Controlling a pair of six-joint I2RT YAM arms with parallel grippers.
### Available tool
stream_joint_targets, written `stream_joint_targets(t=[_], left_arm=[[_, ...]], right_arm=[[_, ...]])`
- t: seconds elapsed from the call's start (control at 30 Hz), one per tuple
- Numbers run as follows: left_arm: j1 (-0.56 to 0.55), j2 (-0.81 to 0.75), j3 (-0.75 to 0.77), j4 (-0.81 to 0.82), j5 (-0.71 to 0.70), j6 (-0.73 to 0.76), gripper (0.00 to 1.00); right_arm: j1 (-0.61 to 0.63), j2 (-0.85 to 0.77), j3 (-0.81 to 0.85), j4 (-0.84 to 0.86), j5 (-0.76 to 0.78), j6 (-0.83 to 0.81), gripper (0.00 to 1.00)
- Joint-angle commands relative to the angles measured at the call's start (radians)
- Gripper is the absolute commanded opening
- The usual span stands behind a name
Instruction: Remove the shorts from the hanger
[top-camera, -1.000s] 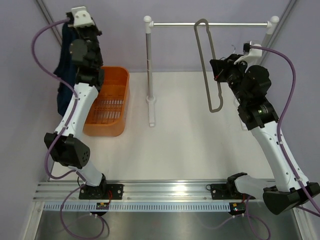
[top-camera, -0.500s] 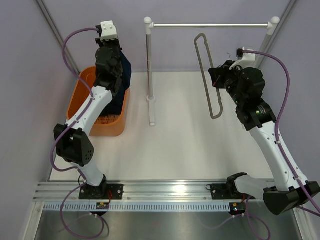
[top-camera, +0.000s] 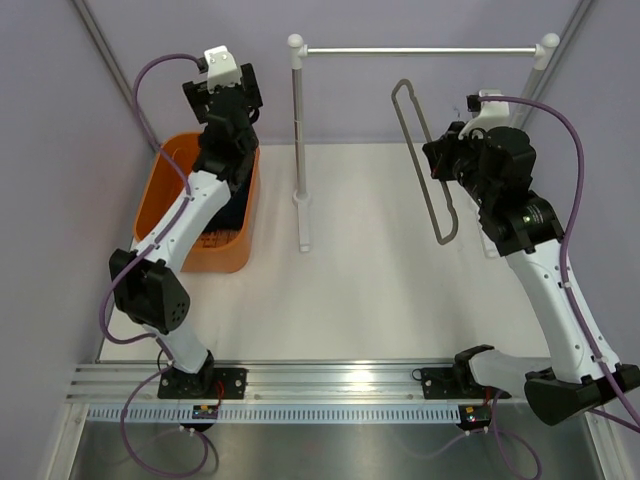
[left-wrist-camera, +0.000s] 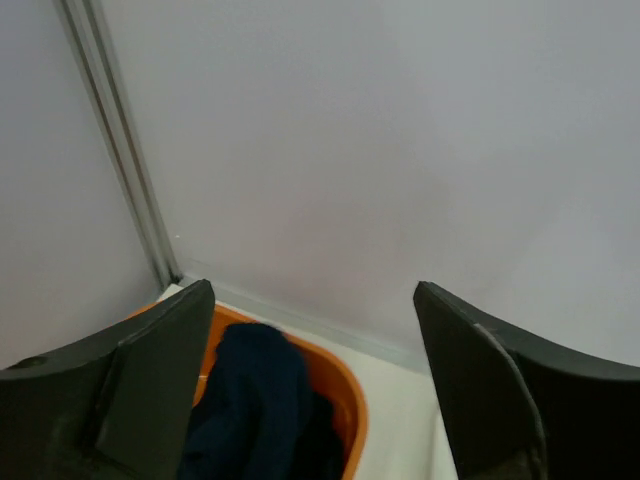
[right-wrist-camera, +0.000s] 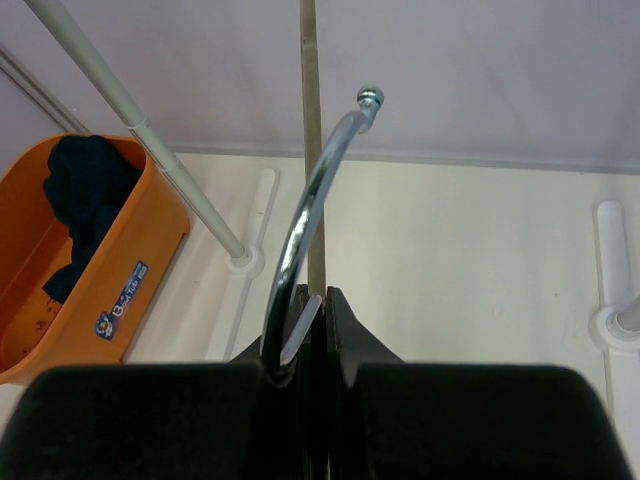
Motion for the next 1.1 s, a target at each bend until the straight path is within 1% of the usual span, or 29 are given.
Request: stream_joint_targets(t=[0.0,0.03,0.13,0.17,0.2,0.27,0.33,0.37,0.43,0.57,0.63,0.73,0.77,0.8,0.87,0.93,1.07], left_arm=[[-0.009,-0.026,0.091,-0.135,-0.096,-0.151,0.99],[-0.012,-0.035,0.076,-0.143,-0.107,-0.198,0.99],[-0.027,-0.102,-0.018,-0.135,-0.125,-0.280,0.99],[-0.035,-0.125,-0.077,-0.120,-0.130,-0.294,0.99],[-0.048,-0.177,-0.108,-0.114,-0.122,-0.304,0.99],[-0.064,-0.226,-0.159,-0.120,-0.104,-0.344,0.99],[-0.085,-0.299,-0.235,-0.128,-0.079,-0.367,0.99],[-0.090,-0.323,-0.263,-0.129,-0.064,-0.369,0.99],[-0.102,-0.397,-0.337,-0.140,-0.053,-0.393,0.99],[-0.113,-0.516,-0.449,-0.147,0.075,-0.423,0.99],[-0.119,-0.552,-0.472,-0.149,0.103,-0.420,0.99],[-0.125,-0.621,-0.518,-0.149,0.142,-0.420,0.99],[-0.124,-0.630,-0.529,-0.146,0.158,-0.418,0.99],[-0.124,-0.639,-0.538,-0.143,0.163,-0.413,0.99],[-0.124,-0.659,-0.561,-0.138,0.177,-0.406,0.99],[-0.124,-0.668,-0.570,-0.138,0.185,-0.394,0.99],[-0.124,-0.678,-0.578,-0.134,0.185,-0.367,0.99]], right_arm=[[0.004,0.007,0.074,-0.015,0.025,-0.032,0.00],[0.004,0.021,0.083,-0.029,0.017,-0.033,0.00],[0.004,0.071,0.154,-0.090,0.005,-0.052,0.00],[0.004,0.082,0.183,-0.101,0.005,-0.061,0.00],[0.004,0.105,0.198,-0.113,0.008,-0.090,0.00],[0.004,0.137,0.256,-0.162,0.020,-0.122,0.00],[0.004,0.198,0.310,-0.237,0.002,-0.156,0.00],[0.005,0.217,0.360,-0.254,0.000,-0.181,0.00],[0.004,0.262,0.398,-0.281,0.015,-0.193,0.00],[0.004,0.340,0.488,-0.276,-0.027,-0.230,0.00],[0.002,0.369,0.516,-0.276,-0.052,-0.257,0.00],[-0.010,0.406,0.540,-0.244,-0.129,-0.294,0.00],[-0.019,0.412,0.537,-0.233,-0.161,-0.297,0.00],[-0.031,0.421,0.536,-0.203,-0.226,-0.300,0.00],[-0.057,0.446,0.563,-0.198,-0.241,-0.297,0.00],[-0.070,0.473,0.592,-0.193,-0.287,-0.299,0.00],[-0.071,0.509,0.635,-0.166,-0.279,-0.291,0.00]])
